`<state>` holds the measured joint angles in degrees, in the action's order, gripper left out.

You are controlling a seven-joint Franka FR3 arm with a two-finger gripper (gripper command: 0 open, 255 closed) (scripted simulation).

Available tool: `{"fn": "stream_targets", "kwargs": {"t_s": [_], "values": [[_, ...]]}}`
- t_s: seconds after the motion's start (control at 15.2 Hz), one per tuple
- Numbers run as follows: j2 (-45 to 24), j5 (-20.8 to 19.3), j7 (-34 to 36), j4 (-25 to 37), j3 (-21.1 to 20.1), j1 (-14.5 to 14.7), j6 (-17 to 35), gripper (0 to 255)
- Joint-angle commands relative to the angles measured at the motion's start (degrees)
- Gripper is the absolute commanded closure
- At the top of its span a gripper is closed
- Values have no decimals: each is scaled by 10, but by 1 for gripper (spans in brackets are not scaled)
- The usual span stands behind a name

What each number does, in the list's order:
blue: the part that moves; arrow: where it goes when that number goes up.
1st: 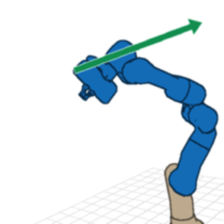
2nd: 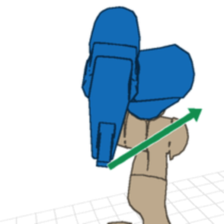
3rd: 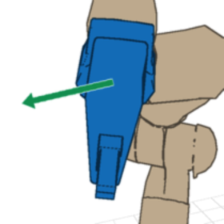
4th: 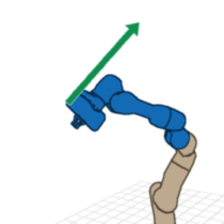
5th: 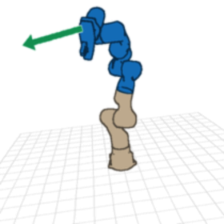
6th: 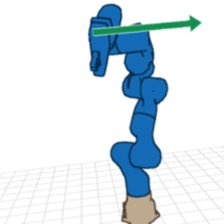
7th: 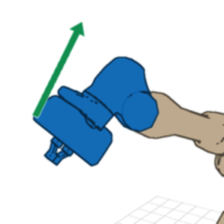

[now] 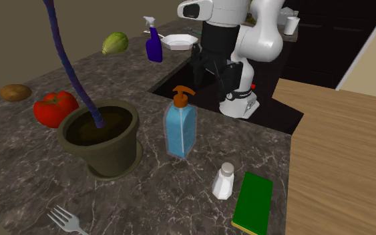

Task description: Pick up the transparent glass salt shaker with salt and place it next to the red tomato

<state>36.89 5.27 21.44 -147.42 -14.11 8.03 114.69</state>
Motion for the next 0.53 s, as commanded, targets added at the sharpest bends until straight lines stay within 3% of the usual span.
{"fn": "stream_targets", "kwargs": {"t_s": [0.0,0.46], "values": [[-26,4,16,0,-21,6,39,0],[-143,-16,91,19,-105,10,173,0]]}}
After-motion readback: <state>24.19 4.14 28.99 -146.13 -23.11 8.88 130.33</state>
